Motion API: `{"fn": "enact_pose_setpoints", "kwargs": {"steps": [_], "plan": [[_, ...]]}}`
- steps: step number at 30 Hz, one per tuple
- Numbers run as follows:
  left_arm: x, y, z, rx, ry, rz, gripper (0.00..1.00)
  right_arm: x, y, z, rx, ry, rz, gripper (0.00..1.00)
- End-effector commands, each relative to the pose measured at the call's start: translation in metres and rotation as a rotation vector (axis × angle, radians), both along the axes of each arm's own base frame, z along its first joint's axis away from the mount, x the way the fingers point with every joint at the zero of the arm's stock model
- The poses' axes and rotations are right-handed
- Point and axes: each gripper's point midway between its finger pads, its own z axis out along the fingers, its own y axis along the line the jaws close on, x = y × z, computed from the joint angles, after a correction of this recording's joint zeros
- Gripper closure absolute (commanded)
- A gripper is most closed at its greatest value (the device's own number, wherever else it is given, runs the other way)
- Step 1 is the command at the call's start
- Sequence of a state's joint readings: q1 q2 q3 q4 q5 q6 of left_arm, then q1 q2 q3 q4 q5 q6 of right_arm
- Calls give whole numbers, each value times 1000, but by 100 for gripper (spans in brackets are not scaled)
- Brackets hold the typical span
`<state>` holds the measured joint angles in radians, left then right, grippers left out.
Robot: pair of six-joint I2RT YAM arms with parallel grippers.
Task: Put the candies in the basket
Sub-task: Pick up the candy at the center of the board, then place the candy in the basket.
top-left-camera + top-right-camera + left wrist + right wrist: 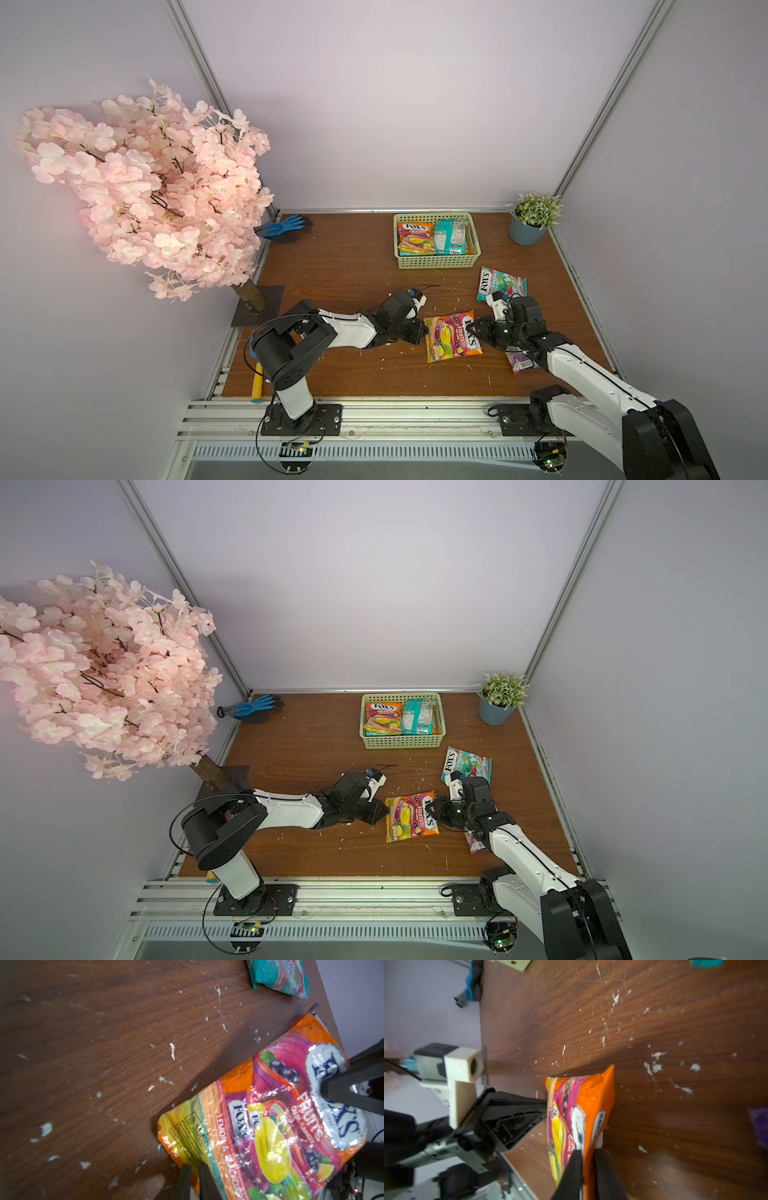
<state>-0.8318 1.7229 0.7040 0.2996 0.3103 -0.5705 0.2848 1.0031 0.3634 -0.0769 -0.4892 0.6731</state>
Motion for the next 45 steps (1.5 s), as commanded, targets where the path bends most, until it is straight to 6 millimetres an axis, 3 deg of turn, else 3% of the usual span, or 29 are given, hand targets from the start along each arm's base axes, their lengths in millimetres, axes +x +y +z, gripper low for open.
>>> {"fn": "enact_pose_setpoints", "kwargs": {"steps": [1,6,10,13,16,20,28,35,38,45], "plan": [[-27,40,-49,183,135,40,82,18,-10,18,-114,-101,5,96],[-23,23,-17,57,109,45,80,37,-4,44,-186,-188,69,100],[2,22,37,16,-12,92,68,61,4,79,-354,-297,177,100],[27,41,86,-14,-114,162,59,82,11,122,-441,-447,223,100],[53,78,126,5,-232,269,50,99,16,159,-494,-540,263,100],[72,117,161,98,-359,353,42,126,19,182,-625,-579,309,100],[77,136,184,156,-454,363,27,178,29,227,-871,-798,403,100],[72,135,174,135,-440,356,15,213,46,212,-1047,-817,686,100],[71,134,171,128,-436,353,10,228,46,208,-1126,-845,715,100],[72,132,170,123,-439,350,4,243,54,178,-1221,-894,928,100]]}}
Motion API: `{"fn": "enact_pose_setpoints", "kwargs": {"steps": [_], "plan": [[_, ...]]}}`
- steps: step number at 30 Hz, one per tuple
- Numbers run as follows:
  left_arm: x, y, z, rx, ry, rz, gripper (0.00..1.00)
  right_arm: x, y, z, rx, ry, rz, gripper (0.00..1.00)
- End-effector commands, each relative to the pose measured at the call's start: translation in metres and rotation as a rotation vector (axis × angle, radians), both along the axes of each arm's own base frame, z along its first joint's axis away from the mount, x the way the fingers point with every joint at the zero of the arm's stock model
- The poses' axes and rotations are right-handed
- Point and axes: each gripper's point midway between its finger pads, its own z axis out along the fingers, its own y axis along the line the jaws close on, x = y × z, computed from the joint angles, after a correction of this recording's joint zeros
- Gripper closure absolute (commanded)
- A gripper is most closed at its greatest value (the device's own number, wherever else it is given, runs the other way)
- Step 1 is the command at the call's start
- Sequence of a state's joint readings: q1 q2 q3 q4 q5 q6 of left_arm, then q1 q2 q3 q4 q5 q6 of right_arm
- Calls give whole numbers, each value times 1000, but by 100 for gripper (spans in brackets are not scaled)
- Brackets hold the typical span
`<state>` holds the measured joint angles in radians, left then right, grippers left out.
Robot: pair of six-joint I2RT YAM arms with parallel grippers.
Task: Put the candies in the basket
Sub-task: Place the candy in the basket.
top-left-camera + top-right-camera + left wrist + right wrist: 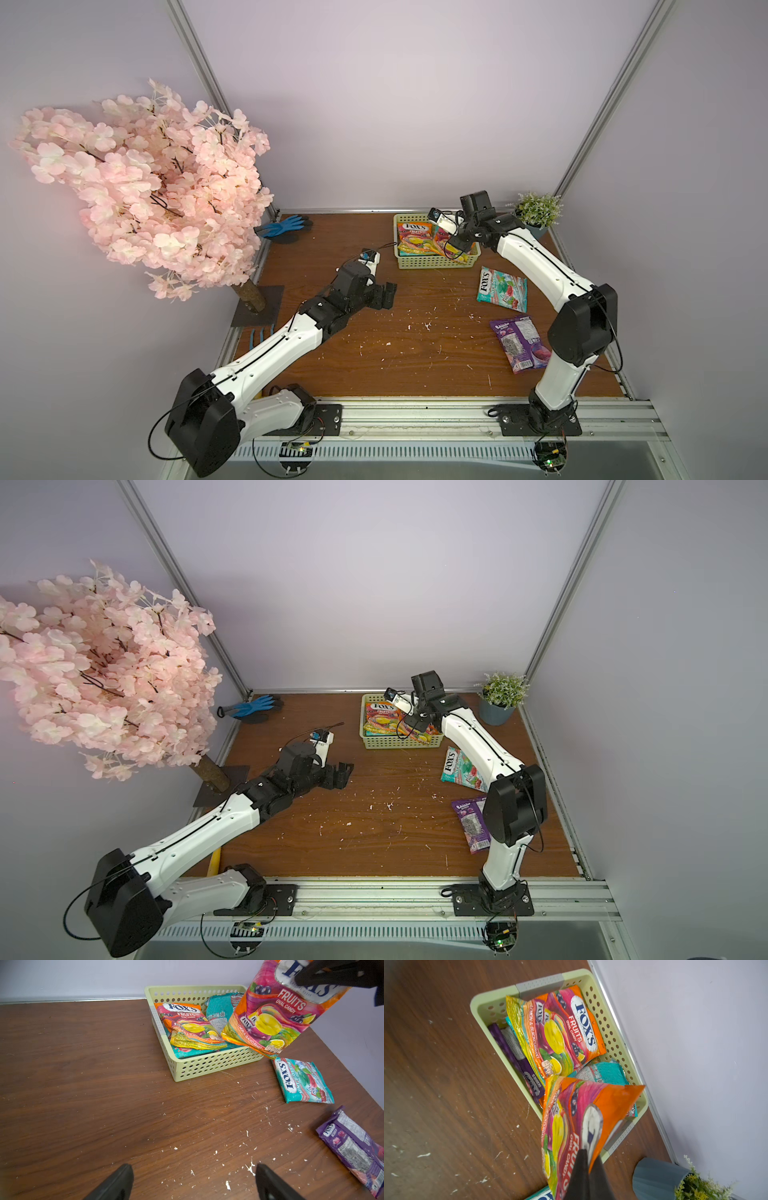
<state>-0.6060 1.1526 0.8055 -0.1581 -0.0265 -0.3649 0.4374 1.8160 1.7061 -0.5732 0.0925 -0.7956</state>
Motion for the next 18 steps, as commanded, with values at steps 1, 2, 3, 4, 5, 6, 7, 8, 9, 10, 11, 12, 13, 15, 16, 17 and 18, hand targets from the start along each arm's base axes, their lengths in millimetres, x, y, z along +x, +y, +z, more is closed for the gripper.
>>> {"fn": "enact_pose_setpoints", "kwargs": {"steps": [1,2,3,4,5,6,7,8,9,10,11,12,13,15,16,17,18], "plan": [[3,1,3,-1,-17,1,3,7,9,17,-66,-69,129,100],[3,1,2,0,-16,0,3,10,11,17,-70,-80,135,100],[3,2,1,4,-15,2,2,14,11,19,-73,-97,133,100],[3,2,1,7,-16,2,2,16,12,22,-78,-109,136,100],[3,3,1,10,-17,6,1,18,11,26,-83,-120,133,100],[4,4,1,13,-18,9,1,20,11,33,-86,-134,131,100],[3,5,1,17,-21,11,0,19,12,41,-91,-148,143,100],[4,6,2,20,-24,14,0,19,12,49,-91,-165,154,100],[4,7,2,24,-27,19,0,20,13,57,-91,-191,162,100],[4,7,2,26,-29,18,0,21,12,64,-95,-216,164,100],[5,7,1,25,-29,19,0,22,12,68,-97,-228,168,100],[5,7,0,25,-30,19,1,21,13,70,-106,-231,182,100],[5,7,0,25,-29,19,1,21,12,72,-106,-234,182,100],[5,7,-2,28,-26,21,1,22,13,74,-96,-232,176,100],[5,7,-4,29,-24,22,1,20,14,73,-92,-221,178,100],[4,7,-4,29,-24,21,1,19,14,70,-91,-212,178,100],[5,7,-4,28,-24,20,1,17,14,68,-92,-219,171,100]]}}
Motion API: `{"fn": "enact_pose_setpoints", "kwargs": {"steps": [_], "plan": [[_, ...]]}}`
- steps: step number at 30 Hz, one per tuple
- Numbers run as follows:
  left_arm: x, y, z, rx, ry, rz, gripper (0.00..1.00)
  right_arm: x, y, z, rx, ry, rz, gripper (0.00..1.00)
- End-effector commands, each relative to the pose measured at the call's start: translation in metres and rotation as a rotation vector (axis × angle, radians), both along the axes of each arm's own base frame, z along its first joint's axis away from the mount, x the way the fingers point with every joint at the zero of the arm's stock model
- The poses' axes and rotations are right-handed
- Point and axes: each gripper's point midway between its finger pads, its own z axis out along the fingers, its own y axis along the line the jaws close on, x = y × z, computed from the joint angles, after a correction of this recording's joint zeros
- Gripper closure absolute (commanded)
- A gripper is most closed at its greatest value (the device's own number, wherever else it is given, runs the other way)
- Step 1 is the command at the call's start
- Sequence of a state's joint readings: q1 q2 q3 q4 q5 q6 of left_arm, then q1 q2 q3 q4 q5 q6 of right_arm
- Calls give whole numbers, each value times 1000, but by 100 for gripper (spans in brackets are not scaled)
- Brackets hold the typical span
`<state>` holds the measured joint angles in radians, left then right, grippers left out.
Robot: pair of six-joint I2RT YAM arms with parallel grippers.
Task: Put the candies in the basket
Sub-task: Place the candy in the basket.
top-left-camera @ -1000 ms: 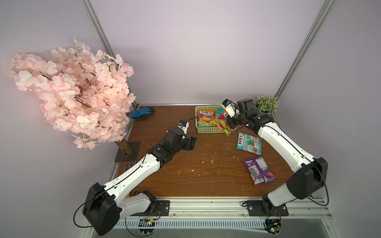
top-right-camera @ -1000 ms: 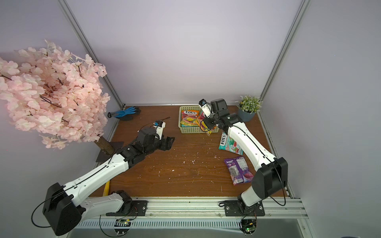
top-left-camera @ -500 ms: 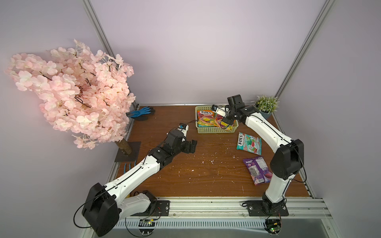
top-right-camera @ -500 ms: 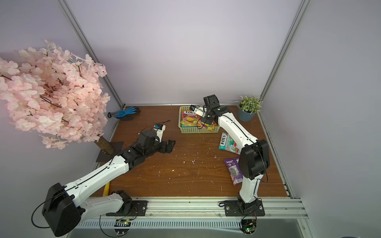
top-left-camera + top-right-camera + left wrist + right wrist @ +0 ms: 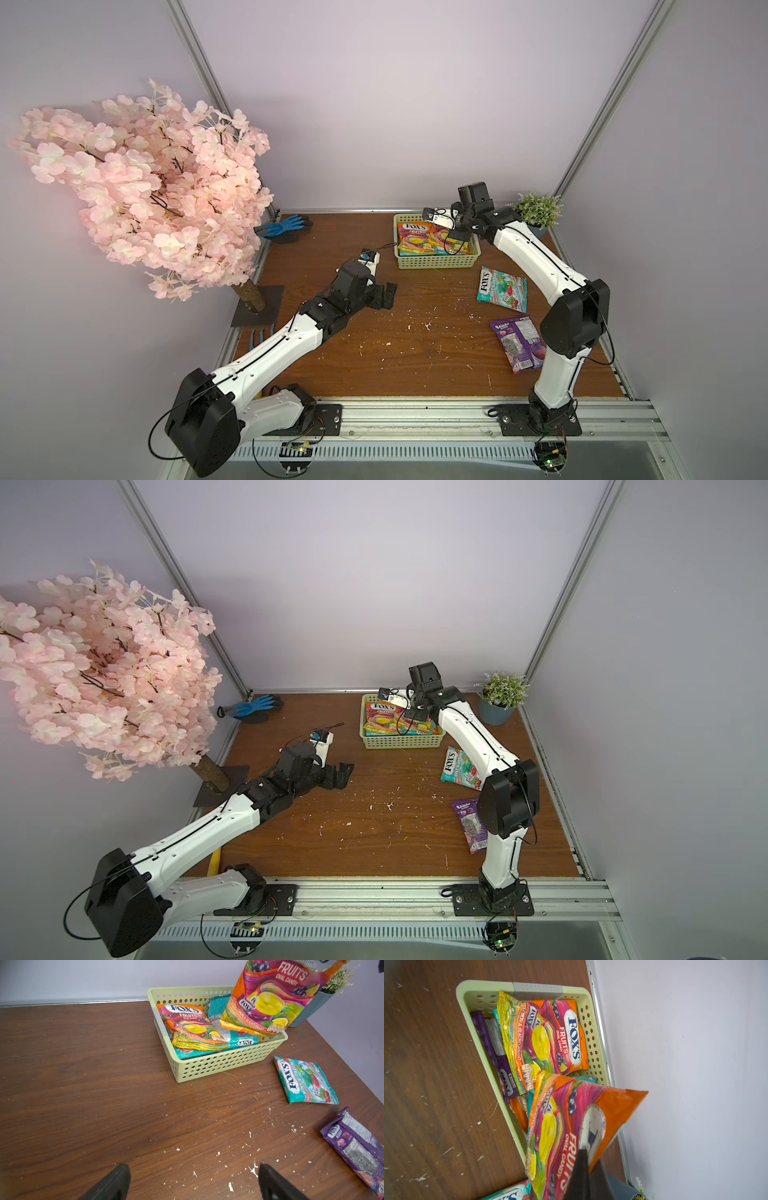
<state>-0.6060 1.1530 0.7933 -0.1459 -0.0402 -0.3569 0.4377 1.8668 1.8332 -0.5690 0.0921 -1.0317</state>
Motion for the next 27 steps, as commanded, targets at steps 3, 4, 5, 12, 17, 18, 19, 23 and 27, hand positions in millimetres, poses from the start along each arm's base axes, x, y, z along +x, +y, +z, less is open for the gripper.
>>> {"fn": "enact_pose_setpoints", "kwargs": {"steps": [3,4,5,12,17,18,19,23,27], "plan": [[4,5,0,20,-20,13,1,-11,11,49,121,-159,15,100],[4,6,0,23,-19,15,1,-12,14,53,149,-178,26,100],[4,5,1,28,-20,11,1,-11,15,54,151,-190,35,100],[4,14,1,81,-38,28,1,0,11,23,36,-159,125,100],[9,25,2,117,-59,79,1,9,-1,6,-64,-106,150,100],[10,27,3,124,-64,92,1,11,-3,6,-74,-103,151,100],[11,29,4,131,-71,102,1,13,-6,5,-84,-94,154,100],[12,32,7,138,-85,113,1,8,-9,-7,-98,-8,202,100],[12,32,8,135,-86,113,1,0,-13,-31,-131,68,237,100]]}}
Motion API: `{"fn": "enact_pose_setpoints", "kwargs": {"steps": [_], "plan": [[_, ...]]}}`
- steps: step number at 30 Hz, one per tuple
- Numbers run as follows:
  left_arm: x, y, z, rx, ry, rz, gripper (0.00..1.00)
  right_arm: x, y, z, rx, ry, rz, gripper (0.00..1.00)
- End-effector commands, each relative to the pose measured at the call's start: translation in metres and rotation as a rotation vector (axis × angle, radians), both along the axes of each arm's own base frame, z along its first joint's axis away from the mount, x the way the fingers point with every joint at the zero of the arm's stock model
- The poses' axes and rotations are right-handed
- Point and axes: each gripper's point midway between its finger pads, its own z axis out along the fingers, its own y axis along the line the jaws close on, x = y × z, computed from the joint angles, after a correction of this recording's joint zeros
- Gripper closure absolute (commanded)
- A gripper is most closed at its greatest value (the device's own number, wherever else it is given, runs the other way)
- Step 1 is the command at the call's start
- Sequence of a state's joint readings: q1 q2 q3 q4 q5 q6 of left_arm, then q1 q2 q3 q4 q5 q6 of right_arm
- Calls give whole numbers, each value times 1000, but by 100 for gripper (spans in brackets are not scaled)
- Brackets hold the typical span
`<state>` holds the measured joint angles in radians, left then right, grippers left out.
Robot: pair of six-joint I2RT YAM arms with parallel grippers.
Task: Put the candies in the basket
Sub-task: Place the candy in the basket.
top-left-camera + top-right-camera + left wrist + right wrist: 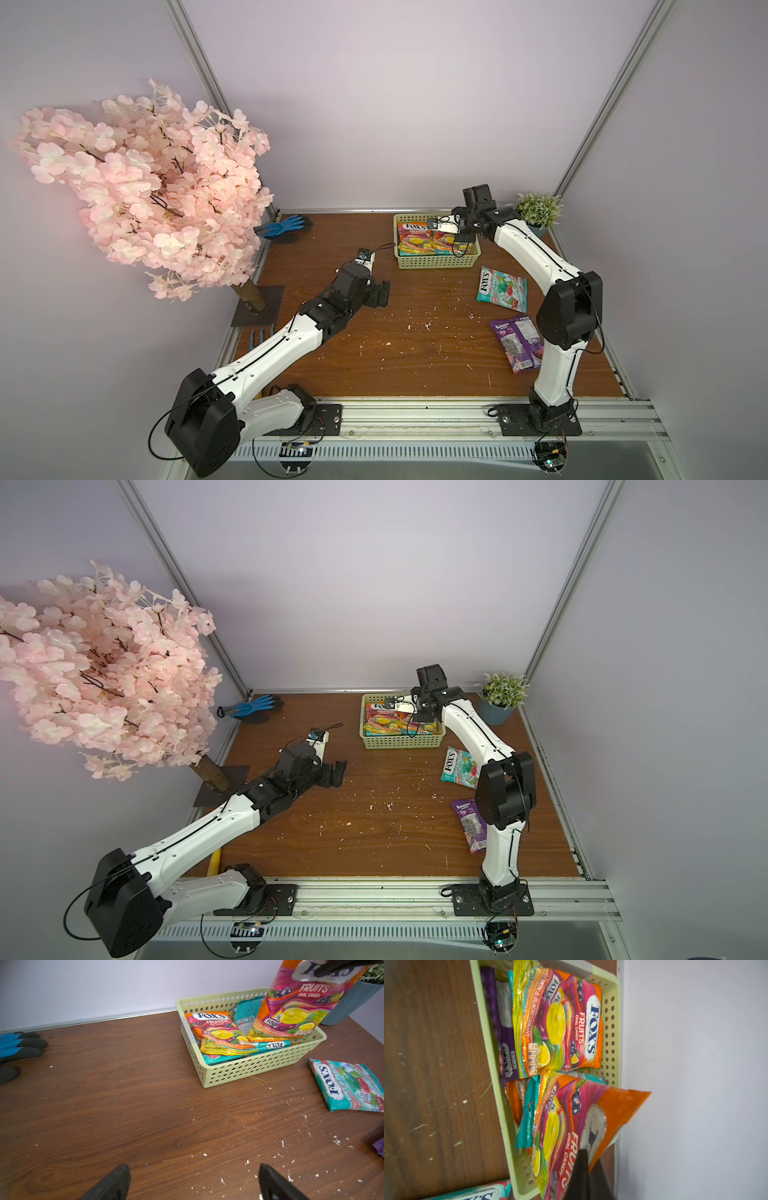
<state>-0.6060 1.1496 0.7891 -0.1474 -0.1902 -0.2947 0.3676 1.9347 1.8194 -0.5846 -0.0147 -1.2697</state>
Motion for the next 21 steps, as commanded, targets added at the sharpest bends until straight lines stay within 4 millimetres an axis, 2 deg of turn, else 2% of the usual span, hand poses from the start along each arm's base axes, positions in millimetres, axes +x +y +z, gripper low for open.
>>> {"fn": "enact_pose_setpoints", "kwargs": {"steps": [1,5,10,14,18,21], "plan": [[1,8,7,17,-21,21,1,-12,6,10,11,26,81,100],[2,6,6,10,-20,13,1,-8,13,-2,37,77,118,100],[3,3,4,10,-13,7,1,24,13,-21,8,29,86,76],[4,2,2,20,-8,4,1,59,13,-24,-1,-70,45,50],[6,1,0,19,-6,3,1,87,20,-16,36,-141,23,48],[8,-1,-5,21,1,2,1,94,28,-9,102,-176,14,47]]}}
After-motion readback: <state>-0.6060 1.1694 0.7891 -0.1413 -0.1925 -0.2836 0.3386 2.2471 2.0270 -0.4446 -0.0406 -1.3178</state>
